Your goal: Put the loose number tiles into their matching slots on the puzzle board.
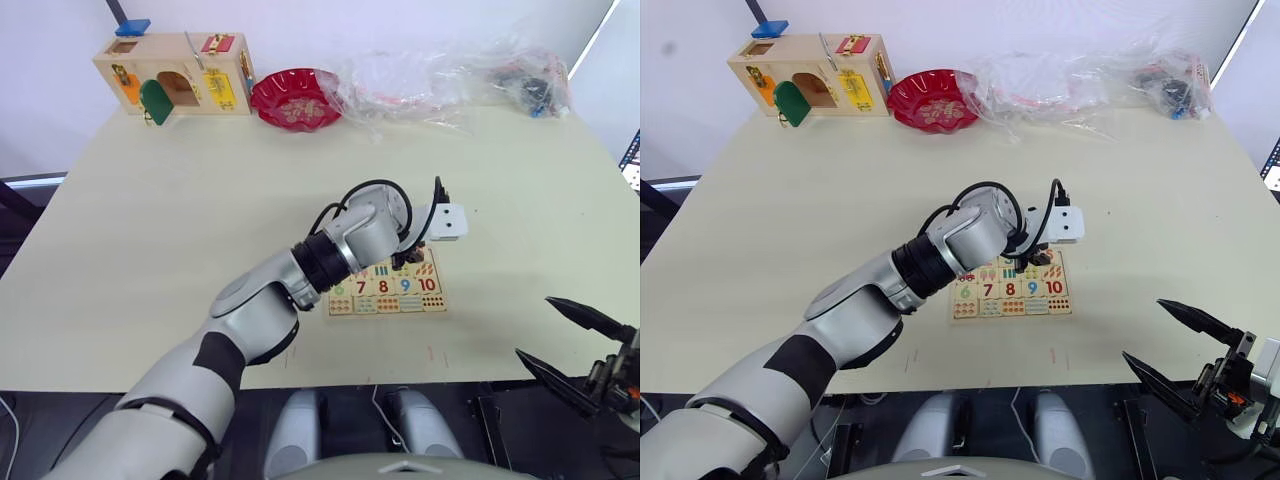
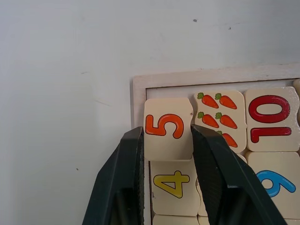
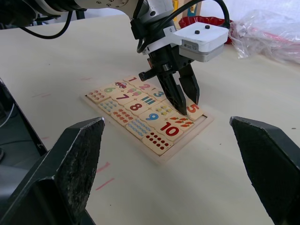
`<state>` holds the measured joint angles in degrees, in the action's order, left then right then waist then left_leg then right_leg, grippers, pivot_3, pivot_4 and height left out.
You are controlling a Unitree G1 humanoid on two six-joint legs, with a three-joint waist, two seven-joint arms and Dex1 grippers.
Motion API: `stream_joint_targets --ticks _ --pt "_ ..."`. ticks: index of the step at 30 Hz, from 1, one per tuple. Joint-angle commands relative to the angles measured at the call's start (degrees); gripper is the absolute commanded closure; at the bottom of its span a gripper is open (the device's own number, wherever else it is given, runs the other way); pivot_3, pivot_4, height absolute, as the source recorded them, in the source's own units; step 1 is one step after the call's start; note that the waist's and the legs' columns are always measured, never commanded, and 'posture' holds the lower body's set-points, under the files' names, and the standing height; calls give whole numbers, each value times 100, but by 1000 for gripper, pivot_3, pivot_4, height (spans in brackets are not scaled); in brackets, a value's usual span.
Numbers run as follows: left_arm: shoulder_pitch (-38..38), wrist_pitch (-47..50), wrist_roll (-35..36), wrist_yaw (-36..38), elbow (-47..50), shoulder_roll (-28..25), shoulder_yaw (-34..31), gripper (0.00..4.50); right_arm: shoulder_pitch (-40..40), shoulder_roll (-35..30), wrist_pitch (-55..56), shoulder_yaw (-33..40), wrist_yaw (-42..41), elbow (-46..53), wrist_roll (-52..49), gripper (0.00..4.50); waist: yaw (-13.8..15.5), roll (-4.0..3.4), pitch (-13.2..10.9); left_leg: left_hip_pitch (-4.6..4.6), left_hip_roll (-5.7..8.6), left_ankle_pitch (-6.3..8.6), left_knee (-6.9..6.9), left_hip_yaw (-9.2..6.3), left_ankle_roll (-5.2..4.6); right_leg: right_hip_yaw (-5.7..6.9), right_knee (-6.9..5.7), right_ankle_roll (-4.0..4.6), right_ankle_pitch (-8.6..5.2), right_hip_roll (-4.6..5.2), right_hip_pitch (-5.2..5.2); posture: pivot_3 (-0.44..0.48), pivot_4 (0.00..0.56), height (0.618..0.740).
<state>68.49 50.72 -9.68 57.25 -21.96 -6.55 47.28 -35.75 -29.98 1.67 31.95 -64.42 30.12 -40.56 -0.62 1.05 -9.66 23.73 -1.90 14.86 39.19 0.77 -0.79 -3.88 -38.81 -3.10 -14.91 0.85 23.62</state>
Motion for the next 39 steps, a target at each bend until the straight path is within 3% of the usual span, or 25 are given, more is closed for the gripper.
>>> stream_joint_targets --ticks 1,39 --pt "-11 -74 -106 14 152 32 -20 3220 -10 19 123 13 33 105 -11 0 0 0 0 0 0 0 0 0 0 0 0 0 0 0 0 0 150 740" --pt "86 -717 -290 242 -406 274 -281 3220 -233 -14 99 31 225 308 -73 0 12 -1 1 0 3 0 0 -1 0 0 0 -1 0 2 -1 0 150 740"
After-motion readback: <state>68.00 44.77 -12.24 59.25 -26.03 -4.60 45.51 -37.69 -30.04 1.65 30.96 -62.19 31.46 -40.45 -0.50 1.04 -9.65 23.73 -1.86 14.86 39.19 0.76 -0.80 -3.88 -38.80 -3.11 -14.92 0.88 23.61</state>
